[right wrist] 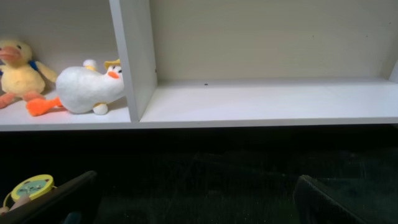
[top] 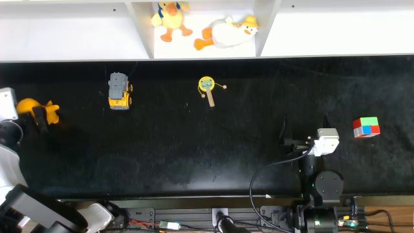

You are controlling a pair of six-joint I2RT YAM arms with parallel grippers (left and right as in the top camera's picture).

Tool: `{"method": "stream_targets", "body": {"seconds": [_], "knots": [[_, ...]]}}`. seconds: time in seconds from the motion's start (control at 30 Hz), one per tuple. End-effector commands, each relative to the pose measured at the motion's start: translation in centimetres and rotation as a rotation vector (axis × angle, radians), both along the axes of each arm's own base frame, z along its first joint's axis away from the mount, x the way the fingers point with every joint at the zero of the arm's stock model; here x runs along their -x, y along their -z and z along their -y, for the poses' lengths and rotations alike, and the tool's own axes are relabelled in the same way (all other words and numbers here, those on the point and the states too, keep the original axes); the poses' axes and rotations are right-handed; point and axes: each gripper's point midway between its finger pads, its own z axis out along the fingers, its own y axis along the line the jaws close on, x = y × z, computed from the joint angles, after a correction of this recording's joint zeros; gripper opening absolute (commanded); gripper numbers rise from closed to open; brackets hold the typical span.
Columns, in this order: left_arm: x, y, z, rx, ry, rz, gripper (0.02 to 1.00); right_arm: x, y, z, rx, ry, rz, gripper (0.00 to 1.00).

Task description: Store Toys

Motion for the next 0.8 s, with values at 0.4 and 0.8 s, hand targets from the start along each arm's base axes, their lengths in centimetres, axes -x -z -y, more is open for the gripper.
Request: {"method": "stream_targets", "body": {"seconds": [0.4, 0.8], "knots": [[-1.4, -4.0, 1.5, -0.014, 0.088, 0.129, 0.102, 0.0, 0.3, 0.2, -0.004, 0.009, 0.002, 0.996], [-3.5, -10.0, 4.4, -0.066, 0.118, 0.250, 0.099, 0.0, 0.3, 0.2, -0.004, 0.009, 0.001, 0.996]]}}
